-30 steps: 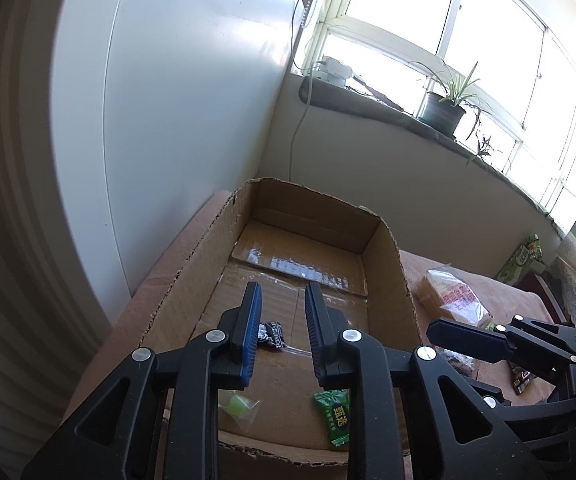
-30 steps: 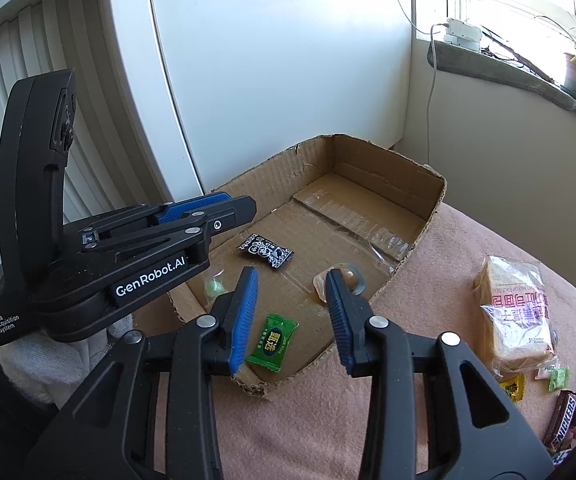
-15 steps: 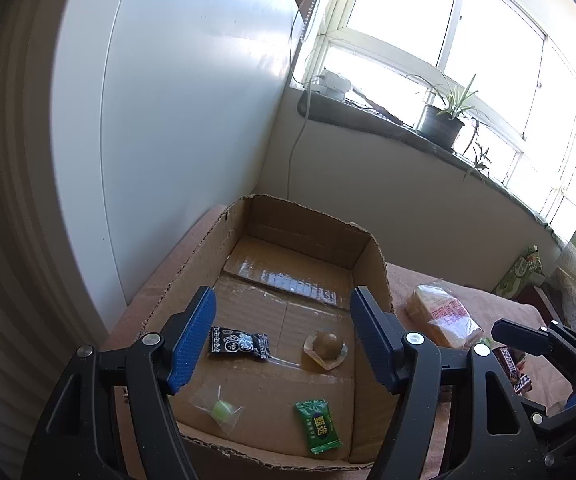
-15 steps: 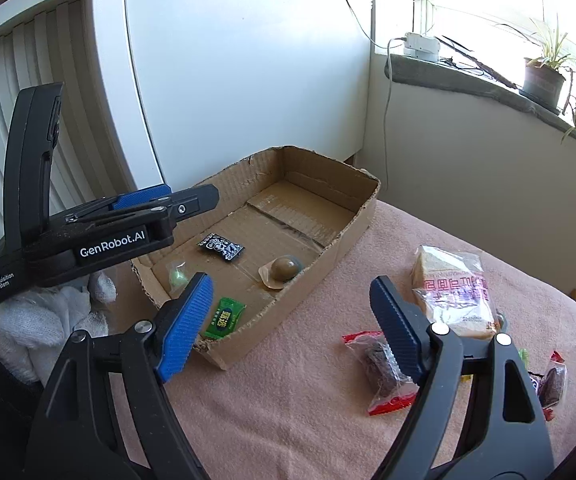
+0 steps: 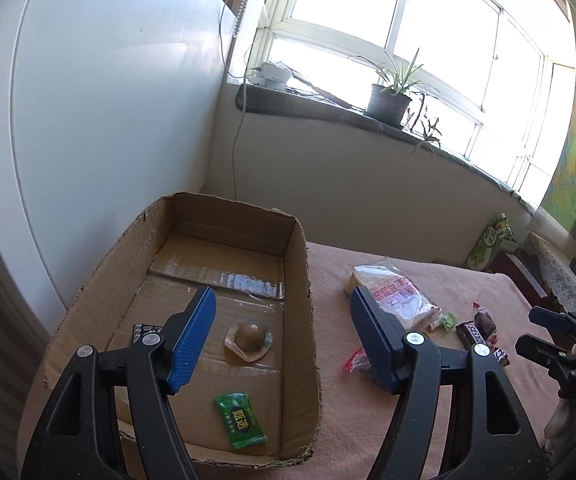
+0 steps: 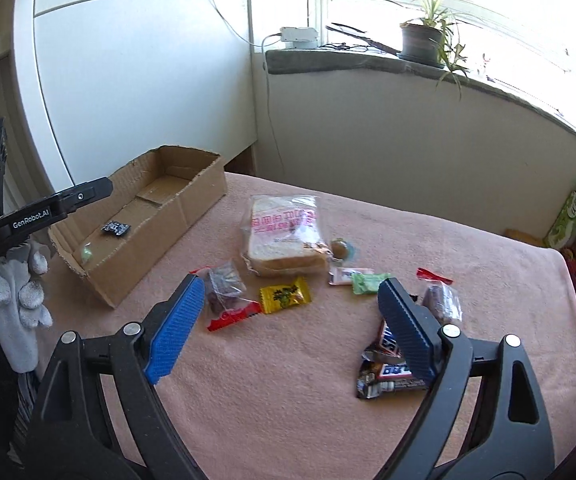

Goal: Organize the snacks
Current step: 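Move both grippers back to the snacks, right toward the Snickers bar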

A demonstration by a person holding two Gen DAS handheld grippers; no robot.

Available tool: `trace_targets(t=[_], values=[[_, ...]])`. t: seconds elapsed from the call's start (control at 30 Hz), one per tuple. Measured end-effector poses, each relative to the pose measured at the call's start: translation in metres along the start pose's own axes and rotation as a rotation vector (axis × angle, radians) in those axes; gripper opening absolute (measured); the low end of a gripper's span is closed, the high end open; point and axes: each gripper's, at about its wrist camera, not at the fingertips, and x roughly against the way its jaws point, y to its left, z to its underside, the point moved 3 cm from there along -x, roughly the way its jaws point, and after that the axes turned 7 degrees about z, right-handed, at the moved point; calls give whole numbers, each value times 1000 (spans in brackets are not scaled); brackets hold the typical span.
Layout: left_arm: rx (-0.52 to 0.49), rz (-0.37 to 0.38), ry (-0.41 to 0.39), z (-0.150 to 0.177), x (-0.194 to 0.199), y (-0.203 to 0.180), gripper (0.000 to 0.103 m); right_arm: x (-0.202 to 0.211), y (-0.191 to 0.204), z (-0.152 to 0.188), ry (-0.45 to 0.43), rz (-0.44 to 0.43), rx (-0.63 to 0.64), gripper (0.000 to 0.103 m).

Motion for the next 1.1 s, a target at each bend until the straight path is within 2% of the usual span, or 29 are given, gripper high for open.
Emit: trace_targets(t=[0.13, 0.3, 0.5, 0.63, 0.77, 0.9, 1.0, 1.1], values=[[-21, 72, 32, 5, -7, -21, 69, 5, -45, 16, 20, 60, -75, 91], [-70, 148, 85, 17, -19, -55, 70, 4, -78, 38, 55, 96, -137, 91], [-121, 221, 195, 42, -40, -90, 70, -7, -86, 54, 92, 96, -129, 91], [-135, 226, 242, 53, -49, -98, 70, -21, -81, 60, 125, 64, -114, 91], [-120, 214, 269, 59, -54, -95, 70, -32, -76, 52, 119, 20, -120, 90], [-106, 199, 284, 61, -59, -92, 70, -40, -69, 39, 118, -29, -129, 73], [-96, 187, 300, 63, -65, -91, 70, -50, -62, 33, 128, -30, -106, 69], [-87, 165, 308, 62, -73, -89, 70, -63, -59, 32, 152, -30, -99, 58]])
